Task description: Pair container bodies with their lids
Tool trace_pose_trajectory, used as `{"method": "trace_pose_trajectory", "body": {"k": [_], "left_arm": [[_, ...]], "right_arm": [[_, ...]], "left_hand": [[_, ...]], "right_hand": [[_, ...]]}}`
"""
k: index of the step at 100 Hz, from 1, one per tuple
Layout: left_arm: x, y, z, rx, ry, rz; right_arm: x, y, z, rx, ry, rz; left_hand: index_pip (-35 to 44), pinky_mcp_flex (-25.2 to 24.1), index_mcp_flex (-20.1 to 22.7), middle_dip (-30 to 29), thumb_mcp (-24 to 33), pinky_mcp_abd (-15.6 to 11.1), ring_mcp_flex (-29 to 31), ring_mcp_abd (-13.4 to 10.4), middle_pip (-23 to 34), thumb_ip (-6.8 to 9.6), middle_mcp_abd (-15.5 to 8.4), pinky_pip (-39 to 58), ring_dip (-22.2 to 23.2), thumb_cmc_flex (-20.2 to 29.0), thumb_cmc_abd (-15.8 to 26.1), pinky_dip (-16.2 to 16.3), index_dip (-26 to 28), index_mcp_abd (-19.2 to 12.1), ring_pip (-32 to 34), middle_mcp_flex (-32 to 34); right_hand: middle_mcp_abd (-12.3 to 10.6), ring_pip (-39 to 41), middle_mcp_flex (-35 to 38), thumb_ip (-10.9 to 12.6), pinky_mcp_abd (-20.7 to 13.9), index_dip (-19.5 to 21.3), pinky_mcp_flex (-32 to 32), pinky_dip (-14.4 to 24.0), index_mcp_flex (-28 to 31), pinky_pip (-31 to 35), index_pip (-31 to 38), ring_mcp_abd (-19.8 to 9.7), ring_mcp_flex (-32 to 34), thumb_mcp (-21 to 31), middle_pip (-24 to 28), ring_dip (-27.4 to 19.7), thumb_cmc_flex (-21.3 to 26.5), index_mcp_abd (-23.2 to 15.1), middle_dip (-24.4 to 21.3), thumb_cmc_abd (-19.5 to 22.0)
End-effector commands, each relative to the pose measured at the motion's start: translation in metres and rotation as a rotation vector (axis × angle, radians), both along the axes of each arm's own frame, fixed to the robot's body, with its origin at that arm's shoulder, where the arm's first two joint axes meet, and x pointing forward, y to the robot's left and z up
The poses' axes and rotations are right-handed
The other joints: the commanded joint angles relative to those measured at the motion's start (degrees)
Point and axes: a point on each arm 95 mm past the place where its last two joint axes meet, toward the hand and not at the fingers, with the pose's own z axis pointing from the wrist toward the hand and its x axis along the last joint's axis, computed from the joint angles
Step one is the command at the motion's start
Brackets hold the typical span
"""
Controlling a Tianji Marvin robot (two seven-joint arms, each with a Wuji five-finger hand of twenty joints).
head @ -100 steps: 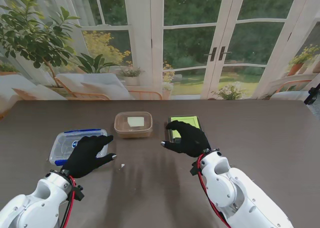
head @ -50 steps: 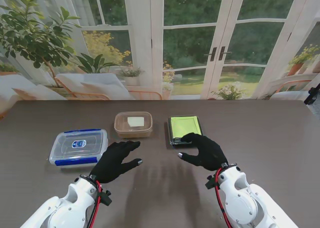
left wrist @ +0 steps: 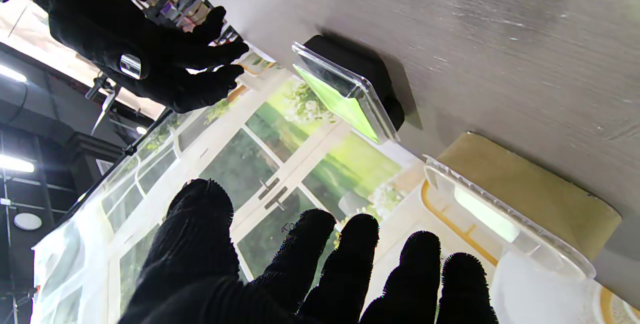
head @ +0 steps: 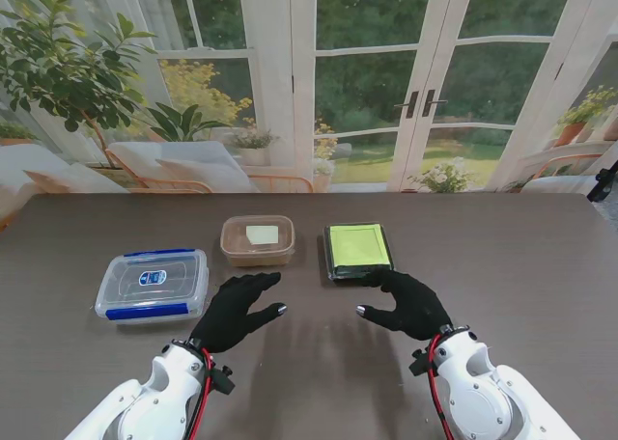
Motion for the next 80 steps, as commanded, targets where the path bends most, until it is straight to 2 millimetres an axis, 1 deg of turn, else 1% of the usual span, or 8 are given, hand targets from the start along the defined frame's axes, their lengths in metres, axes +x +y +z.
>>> {"method": "trace_pose_trajectory", "body": {"k": [1,80], "left_arm": [[-0.0017,-0.0042,-0.0041,-0.003,0.023,-0.007],[0.0005,-0.0086,-0.0021,-0.01,0.038,-0.019]], "right_arm": [[-0.0043,-0.0007,-0.0061,-0.001,0.026,0.008],[-0.001,-0.0052,-0.0073,0.013,0.032,-0.002]], "left_hand": [[0.2,0.0,0.6,0.2,-0.1,-0.6,0.9,0.3,-0.3,0.48,-0.2,0.3,0.5,1.6,-1.3,0.4,0.4,-0.1,0.1,0.2],[0.1,-1.0,0.6,0.2,-0.1,-0.7,0.5,0.2,-0.4,0.5,-0.3,-0.4,0.4,1.5,-1.1,0.4,0.6,0.0,-0.3,0.0]], "right_hand": [[-0.5,-0.5,1.2,-1.5,1.2,0.5,-17.1,-1.2,1.4,2.1,0.1,0.0,0.5,4.3,-0.6,0.2,0.3,-0.6,0.0,-1.8],[-0.1,-0.5,0.7,-1.6,1.0,0.7,-17.6,-1.3,1.0,1.9,-0.2,-0.1,0.1,4.3,-0.6,0.2,0.1,-0.6,0.0,-1.8]]}}
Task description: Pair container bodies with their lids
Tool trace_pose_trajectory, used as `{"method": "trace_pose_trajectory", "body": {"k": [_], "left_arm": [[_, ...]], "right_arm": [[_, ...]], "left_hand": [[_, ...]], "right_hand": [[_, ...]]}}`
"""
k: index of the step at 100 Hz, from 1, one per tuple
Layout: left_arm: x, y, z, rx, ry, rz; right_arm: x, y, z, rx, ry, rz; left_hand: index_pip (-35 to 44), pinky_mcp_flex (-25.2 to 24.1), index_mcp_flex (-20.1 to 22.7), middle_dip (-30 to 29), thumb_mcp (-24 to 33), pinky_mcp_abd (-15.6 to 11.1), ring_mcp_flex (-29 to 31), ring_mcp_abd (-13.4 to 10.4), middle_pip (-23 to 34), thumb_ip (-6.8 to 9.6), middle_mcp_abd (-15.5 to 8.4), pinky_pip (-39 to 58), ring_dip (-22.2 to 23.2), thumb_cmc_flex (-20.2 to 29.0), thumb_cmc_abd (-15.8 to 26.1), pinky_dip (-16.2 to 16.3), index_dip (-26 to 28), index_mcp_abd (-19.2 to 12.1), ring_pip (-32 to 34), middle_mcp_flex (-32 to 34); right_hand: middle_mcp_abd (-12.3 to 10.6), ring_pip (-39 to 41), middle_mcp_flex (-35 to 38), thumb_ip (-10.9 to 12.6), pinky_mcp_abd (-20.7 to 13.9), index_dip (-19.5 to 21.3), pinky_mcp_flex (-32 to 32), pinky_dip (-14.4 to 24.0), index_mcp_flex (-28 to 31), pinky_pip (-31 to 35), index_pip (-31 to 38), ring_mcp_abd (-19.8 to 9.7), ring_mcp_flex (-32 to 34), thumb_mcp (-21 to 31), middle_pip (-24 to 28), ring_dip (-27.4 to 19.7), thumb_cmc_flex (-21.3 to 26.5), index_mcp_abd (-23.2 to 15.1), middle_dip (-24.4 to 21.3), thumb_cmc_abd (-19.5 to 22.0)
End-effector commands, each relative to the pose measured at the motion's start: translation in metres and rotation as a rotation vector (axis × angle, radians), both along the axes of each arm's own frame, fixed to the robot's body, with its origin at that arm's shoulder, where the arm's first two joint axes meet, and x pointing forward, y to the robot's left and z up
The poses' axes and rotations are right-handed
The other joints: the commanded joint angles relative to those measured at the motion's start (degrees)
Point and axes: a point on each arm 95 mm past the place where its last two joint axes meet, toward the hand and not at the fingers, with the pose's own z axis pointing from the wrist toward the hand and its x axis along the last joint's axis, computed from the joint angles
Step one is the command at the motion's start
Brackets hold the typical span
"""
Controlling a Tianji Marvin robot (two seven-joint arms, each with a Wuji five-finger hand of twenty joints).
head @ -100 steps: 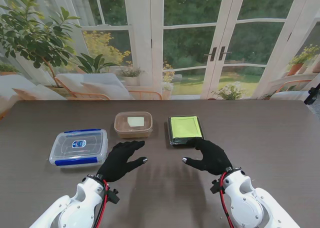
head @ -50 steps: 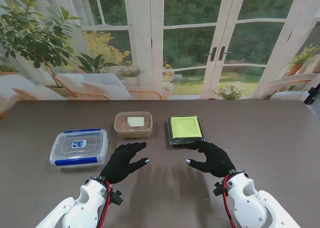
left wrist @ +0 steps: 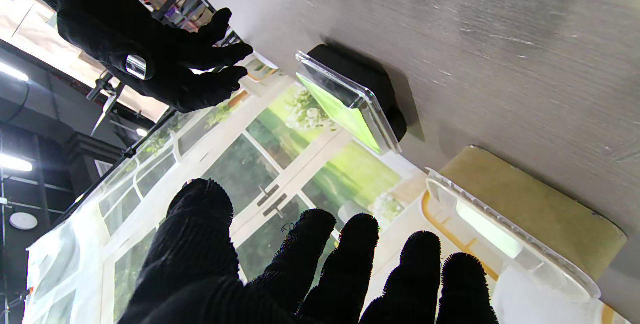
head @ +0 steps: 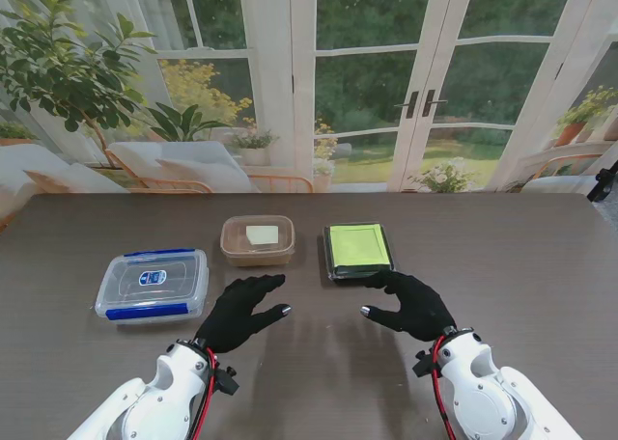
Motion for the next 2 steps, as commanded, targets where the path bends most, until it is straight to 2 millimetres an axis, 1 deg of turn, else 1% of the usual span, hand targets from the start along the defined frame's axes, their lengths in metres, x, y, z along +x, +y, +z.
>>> {"method": "trace_pose_trajectory", "body": {"k": [1,2], "left_arm": [[-0.0014,-0.0032,-0.0001,0.0,0.011,-0.006],[-0.0015,-0.0032,0.0,0.0,0.011,-0.005]], "right_arm": [[-0.0011,0.0017,-0.003,-0.002,0.017,0.008],[-0.001,0.0017,-0.0029,-0.002,0.017,0.009]], "left_hand": [[0.1,-1.0,0.6,0.2,-0.1,-0.8,0.5,0.2,-0.4,0.49,-0.2,-0.4,0.4,1.6,-1.1,0.3,0.2,-0.1,-0.3,0.0],[0.1,-1.1,0.5,0.2,-0.1,-0.8,0.5,0.2,-0.4,0.49,-0.2,-0.5,0.4,1.6,-1.1,0.3,0.2,0.0,-0.3,0.0]], "right_hand": [[-0.1,-0.5,0.7,-1.2,1.0,0.7,-17.6,-0.4,1.0,1.9,-0.2,0.0,0.0,4.3,-0.6,0.2,0.1,-0.5,0.0,-1.8],[-0.1,-0.5,0.7,-1.2,1.0,0.7,-17.6,-0.4,1.0,1.9,-0.2,0.0,0.0,4.3,-0.6,0.2,0.1,-0.5,0.0,-1.8]]}}
